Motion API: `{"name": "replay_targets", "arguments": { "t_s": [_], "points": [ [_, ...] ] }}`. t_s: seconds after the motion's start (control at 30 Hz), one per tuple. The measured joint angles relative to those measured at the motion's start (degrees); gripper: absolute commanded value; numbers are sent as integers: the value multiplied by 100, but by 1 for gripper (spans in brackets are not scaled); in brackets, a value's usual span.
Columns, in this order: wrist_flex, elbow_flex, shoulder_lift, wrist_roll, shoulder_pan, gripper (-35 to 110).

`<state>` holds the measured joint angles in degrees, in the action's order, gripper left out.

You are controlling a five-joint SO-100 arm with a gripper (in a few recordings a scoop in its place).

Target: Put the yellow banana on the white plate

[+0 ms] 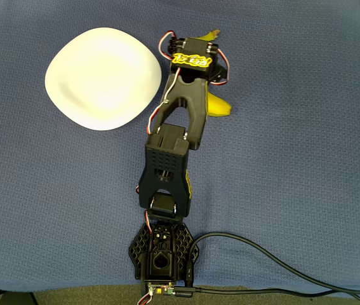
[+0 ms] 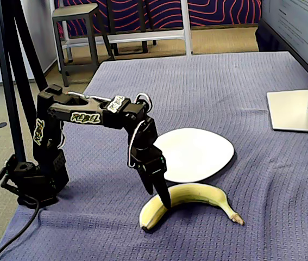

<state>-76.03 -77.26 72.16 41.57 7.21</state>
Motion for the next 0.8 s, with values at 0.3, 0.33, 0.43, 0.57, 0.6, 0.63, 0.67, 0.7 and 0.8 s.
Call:
{"name": "replay_targets", "arguments": {
  "t_s": [0.3,0.33,0.43,0.57,0.6,0.63,0.67,0.7,0.8],
  "points": [
    [-237,-79,-141,387,-149,32],
    [-237,-79,-202,387,-149,32],
    [-237,-79,-439,387,-149,31],
    [-88,-79,-624,185,97,31],
    [-35,-79,-642,114,123,31],
    [18,-79,-650,53,141,31],
    [70,-79,-650,0,132,30],
    [114,-79,-650,-53,114,29],
    [237,-79,-650,-202,79,28]
  ]
}}
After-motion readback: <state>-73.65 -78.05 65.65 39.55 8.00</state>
